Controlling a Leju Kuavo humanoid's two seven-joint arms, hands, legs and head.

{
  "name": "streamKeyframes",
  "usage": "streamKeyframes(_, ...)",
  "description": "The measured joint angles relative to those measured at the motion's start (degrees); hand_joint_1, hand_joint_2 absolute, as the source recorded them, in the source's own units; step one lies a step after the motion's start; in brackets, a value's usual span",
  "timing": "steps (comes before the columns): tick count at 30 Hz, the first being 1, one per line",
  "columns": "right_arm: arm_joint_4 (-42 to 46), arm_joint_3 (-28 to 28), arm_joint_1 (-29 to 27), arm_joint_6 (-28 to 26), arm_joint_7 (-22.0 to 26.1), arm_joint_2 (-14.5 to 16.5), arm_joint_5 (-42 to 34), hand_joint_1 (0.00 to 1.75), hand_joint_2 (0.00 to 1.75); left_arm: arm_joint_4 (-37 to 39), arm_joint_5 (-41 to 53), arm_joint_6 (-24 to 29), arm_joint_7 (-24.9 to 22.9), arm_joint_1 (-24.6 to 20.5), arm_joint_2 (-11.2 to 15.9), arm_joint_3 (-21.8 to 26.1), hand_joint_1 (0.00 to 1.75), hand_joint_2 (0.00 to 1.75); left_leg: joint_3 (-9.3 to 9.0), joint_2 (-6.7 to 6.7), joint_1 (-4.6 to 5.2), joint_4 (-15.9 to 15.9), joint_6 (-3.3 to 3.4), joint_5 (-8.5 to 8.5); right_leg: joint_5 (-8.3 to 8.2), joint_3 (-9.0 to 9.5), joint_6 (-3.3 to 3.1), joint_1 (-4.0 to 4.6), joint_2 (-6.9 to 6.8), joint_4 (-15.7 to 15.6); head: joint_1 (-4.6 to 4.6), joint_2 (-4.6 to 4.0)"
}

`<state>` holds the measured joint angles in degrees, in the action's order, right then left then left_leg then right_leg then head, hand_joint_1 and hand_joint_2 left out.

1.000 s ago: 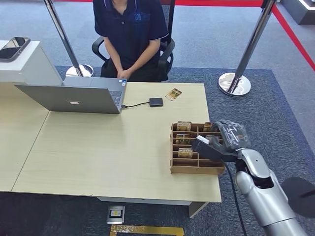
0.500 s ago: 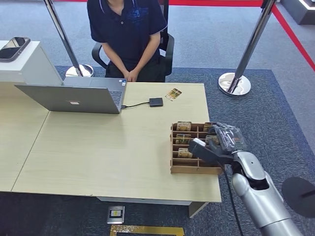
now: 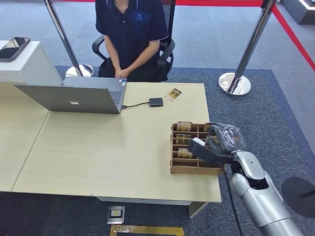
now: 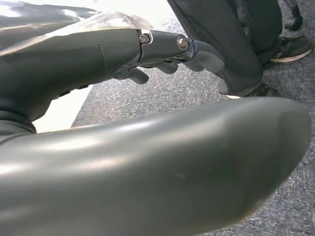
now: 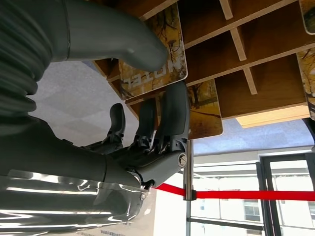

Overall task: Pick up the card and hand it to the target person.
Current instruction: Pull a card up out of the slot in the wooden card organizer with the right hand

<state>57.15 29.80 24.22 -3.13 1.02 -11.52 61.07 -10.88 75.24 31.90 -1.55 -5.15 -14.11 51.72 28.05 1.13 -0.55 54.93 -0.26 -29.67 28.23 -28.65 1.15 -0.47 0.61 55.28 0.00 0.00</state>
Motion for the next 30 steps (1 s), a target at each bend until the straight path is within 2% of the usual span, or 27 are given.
streamKeyframes(5,-0.4,0.1,-0.3,-0.5,-0.1,0.5,0.0,1.31,1.75,0.0,0.1,0.0,0.0,0.0,0.0,-0.1,0.0,0.0,-0.02,0.03,-0.01,0.0,0.0,0.01,0.0,0.03,0.0,0.0,-0.02,0.0,0.0,0.0)
streamKeyframes(19,0.1,-0.2,-2.2,-2.1,0.0,0.1,0.0,1.35,1.75,0.1,0.4,0.0,0.1,0.0,0.1,-0.2,0.0,0.0,-0.04,0.07,-0.01,0.0,0.0,0.03,-0.03,0.07,0.02,0.01,-0.09,-0.1,0.0,0.0)
streamKeyframes(25,4.7,-1.1,-3.5,-2.6,-0.5,-1.2,0.4,1.41,1.75,0.0,0.3,-0.1,-0.2,0.1,0.2,-0.3,0.0,0.0,0.0,0.11,0.0,0.0,0.01,0.03,-0.01,0.03,0.02,0.0,-0.13,0.0,0.0,0.0)
streamKeyframes(30,7.3,-1.3,-1.5,-0.3,0.2,-2.8,0.6,1.44,1.75,0.0,-0.1,0.0,-0.2,0.1,0.2,0.0,0.0,0.0,0.03,0.06,0.02,0.1,0.01,0.01,0.0,-0.02,0.03,-0.02,-0.07,0.0,0.0,0.0)
